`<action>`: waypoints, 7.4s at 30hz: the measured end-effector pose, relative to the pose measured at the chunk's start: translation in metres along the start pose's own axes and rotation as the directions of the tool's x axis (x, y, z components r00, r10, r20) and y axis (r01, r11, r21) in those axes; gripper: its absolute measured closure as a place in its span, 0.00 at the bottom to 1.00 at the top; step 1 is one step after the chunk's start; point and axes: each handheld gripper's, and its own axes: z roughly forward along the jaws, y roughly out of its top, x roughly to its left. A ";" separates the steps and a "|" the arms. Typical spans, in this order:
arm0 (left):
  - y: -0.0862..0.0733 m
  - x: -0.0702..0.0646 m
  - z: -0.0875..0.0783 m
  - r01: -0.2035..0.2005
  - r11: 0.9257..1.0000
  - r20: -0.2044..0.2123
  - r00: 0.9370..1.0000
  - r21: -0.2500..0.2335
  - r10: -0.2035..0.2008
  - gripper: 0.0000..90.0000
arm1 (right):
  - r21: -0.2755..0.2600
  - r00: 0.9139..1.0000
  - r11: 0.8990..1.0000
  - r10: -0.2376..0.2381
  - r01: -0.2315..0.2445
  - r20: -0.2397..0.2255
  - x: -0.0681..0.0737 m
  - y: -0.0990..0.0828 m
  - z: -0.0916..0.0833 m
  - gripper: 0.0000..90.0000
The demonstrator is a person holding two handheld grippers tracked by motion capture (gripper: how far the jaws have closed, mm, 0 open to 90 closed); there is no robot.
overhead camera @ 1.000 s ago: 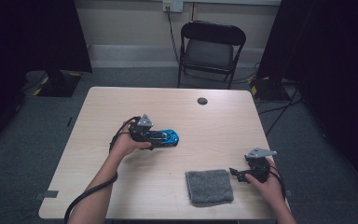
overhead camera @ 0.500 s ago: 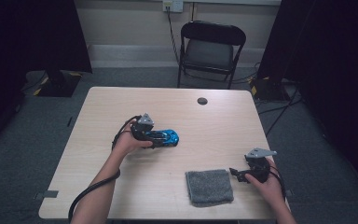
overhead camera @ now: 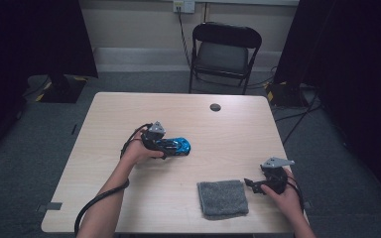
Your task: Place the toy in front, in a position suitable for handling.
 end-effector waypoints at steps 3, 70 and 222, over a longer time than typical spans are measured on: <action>0.000 0.002 0.001 0.003 1.000 0.014 1.000 -0.006 -0.003 0.10 | 0.000 1.000 1.000 0.000 0.000 0.000 0.000 0.000 0.000 0.08; 0.009 0.003 0.009 -0.128 0.986 0.072 0.990 0.106 0.120 0.22 | 0.000 1.000 1.000 -0.004 0.004 -0.005 0.000 0.000 0.000 0.08; -0.034 -0.042 -0.017 0.209 0.977 -0.236 0.948 -0.046 -0.214 0.27 | -0.082 0.915 0.981 -0.195 0.177 -0.354 0.063 0.017 -0.026 0.48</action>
